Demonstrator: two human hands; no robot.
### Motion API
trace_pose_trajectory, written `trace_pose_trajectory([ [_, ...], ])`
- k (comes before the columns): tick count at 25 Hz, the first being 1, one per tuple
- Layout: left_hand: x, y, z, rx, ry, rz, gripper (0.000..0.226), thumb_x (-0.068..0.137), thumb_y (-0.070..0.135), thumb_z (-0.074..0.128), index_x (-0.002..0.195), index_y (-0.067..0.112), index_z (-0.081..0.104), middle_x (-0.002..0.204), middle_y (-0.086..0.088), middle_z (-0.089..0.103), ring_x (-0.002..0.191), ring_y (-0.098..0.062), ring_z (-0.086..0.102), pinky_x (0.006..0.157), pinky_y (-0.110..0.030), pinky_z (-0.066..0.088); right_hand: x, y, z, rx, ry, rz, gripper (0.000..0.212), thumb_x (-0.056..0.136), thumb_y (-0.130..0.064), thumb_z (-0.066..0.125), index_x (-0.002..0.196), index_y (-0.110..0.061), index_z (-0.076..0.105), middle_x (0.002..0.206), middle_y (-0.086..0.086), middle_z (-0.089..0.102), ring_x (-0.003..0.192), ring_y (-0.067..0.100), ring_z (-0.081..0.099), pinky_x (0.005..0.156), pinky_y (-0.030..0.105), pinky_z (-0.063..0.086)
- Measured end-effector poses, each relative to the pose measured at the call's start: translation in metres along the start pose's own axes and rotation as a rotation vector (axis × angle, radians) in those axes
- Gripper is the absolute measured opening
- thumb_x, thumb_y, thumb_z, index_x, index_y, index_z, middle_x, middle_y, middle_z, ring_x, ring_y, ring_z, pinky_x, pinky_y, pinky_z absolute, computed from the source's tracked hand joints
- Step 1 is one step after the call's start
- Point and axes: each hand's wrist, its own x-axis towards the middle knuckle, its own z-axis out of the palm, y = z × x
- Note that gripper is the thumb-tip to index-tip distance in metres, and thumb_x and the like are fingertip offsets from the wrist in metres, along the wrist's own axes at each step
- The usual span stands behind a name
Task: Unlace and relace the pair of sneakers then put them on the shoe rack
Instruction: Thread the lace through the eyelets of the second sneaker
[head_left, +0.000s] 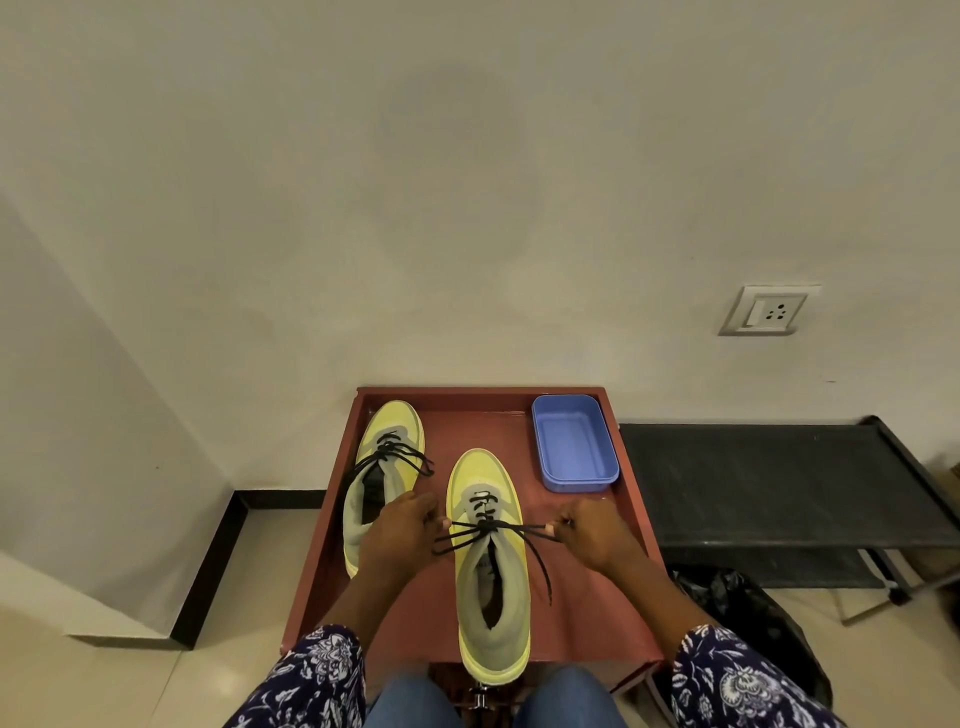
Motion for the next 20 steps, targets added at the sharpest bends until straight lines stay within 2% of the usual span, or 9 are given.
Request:
trace_pose_trajectory([
  [2,-0.001,0.001,0.000,0.020,-0.014,-0.003,0.023,0.091,0.026,0.052,0.080,0.006,0.054,0.081,-0.001,0.047,0.072,-0.016,0.048,0.061,-0.025,0.033,-0.001,-0.002,0.001,-0.053,0.020,0.014,0.025,0.092,-0.023,0.053,0.084,-0.007,0.069,0.071,0.004,0.058,0.072,0.021,0.058,0.064,0.026,0.044],
  [4,-0.002,0.002,0.002,0.041,-0.024,0.000,0.026,0.092,0.024,0.051,0.068,0.017,0.043,0.079,0.000,0.044,0.070,-0.016,0.047,0.061,-0.025,0.033,-0.004,-0.003,0.000,-0.166,0.050,0.027,0.024,0.093,-0.027,0.049,0.080,-0.015,0.065,0.077,0.007,0.060,0.075,0.021,0.058,0.066,0.025,0.042],
  [5,-0.001,0.002,0.002,0.046,-0.035,-0.008,0.032,0.091,0.023,0.051,0.063,0.022,0.036,0.077,0.001,0.043,0.069,-0.017,0.046,0.060,-0.027,0.034,-0.005,-0.003,0.000,-0.217,0.076,0.035,0.024,0.093,-0.030,0.048,0.078,-0.019,0.062,0.079,0.005,0.061,0.077,0.020,0.059,0.070,0.026,0.043],
  [7,0.000,0.000,0.004,0.036,-0.043,-0.018,0.039,0.091,0.020,0.051,0.060,0.027,0.028,0.073,0.003,0.040,0.064,-0.016,0.045,0.056,-0.027,0.036,-0.005,-0.001,0.003,-0.269,0.126,0.081,0.024,0.092,-0.035,0.046,0.080,-0.022,0.062,0.086,0.002,0.065,0.086,0.019,0.062,0.089,0.034,0.043],
  [9,0.000,-0.001,0.005,0.007,-0.043,-0.016,0.038,0.091,0.018,0.050,0.061,0.025,0.029,0.069,0.006,0.036,0.057,-0.010,0.040,0.049,-0.017,0.030,-0.005,-0.001,0.004,-0.299,0.153,0.133,0.025,0.092,-0.038,0.046,0.086,-0.023,0.065,0.093,0.000,0.068,0.094,0.019,0.062,0.101,0.042,0.036],
  [11,0.000,-0.003,0.006,-0.043,-0.030,-0.012,0.035,0.092,0.016,0.049,0.062,0.022,0.033,0.068,0.007,0.036,0.055,-0.007,0.038,0.048,-0.015,0.031,-0.005,0.000,0.006,-0.326,0.161,0.159,0.026,0.092,-0.038,0.045,0.089,-0.023,0.065,0.097,-0.001,0.068,0.097,0.019,0.061,0.103,0.042,0.033],
  [12,0.000,-0.004,0.007,-0.071,-0.019,-0.012,0.032,0.092,0.015,0.049,0.064,0.019,0.036,0.068,0.006,0.037,0.056,-0.010,0.040,0.052,-0.017,0.036,-0.005,0.000,0.006,-0.337,0.164,0.166,0.026,0.092,-0.038,0.044,0.090,-0.023,0.065,0.098,-0.001,0.068,0.098,0.019,0.061,0.104,0.042,0.033],
  [14,0.001,-0.008,0.008,-0.065,-0.002,-0.018,0.022,0.091,0.015,0.050,0.070,0.014,0.044,0.071,0.003,0.041,0.062,-0.017,0.045,0.062,-0.030,0.040,-0.005,0.001,0.008,-0.353,0.162,0.187,0.026,0.093,-0.038,0.043,0.092,-0.023,0.065,0.100,-0.001,0.068,0.099,0.018,0.061,0.104,0.041,0.034],
  [20,0.001,-0.014,0.013,-0.080,0.026,-0.026,0.016,0.091,0.016,0.051,0.076,0.011,0.050,0.076,0.001,0.047,0.068,-0.018,0.047,0.065,-0.031,0.037,-0.004,0.001,0.015,-0.338,0.163,0.244,0.024,0.092,-0.036,0.044,0.093,-0.026,0.066,0.099,-0.003,0.069,0.103,0.018,0.058,0.102,0.039,0.033],
])
